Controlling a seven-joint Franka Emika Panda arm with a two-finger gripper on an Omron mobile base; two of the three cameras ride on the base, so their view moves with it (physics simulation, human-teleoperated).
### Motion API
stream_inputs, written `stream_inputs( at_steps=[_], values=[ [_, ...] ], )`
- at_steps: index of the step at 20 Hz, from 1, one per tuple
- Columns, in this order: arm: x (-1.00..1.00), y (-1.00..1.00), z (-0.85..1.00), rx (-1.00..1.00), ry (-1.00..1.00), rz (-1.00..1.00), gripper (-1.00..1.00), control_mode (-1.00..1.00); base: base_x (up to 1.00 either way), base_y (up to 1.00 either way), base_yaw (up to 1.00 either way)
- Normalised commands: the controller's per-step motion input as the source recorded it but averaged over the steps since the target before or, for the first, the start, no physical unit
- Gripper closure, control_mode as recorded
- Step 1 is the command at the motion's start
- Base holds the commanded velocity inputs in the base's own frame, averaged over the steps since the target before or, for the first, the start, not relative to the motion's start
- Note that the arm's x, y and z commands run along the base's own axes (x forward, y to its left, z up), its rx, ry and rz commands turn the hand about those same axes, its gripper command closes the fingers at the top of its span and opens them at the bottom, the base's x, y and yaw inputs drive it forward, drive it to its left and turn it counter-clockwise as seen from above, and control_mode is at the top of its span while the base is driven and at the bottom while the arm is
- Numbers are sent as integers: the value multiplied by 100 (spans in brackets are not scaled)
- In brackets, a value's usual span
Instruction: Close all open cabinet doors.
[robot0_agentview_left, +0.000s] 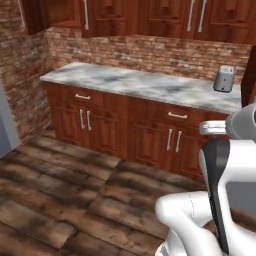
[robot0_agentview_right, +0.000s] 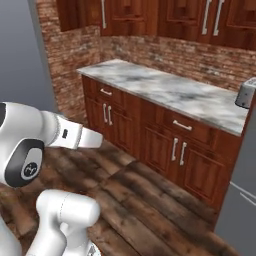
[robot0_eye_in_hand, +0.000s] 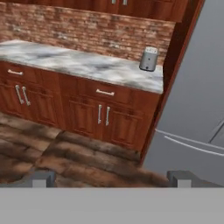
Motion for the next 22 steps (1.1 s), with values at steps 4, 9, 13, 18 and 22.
stream_inputs(
  at_steps=[4,9,13,18,22],
  values=[
    [0,0,0,0,0,0,-100,100,100,50,-32],
    [0,0,0,0,0,0,-100,100,100,67,-31],
    [0,0,0,0,0,0,-100,100,97,74,-29],
    [0,0,0,0,0,0,-100,100,73,85,-28],
    [0,0,0,0,0,0,-100,100,45,88,-28]
  ],
)
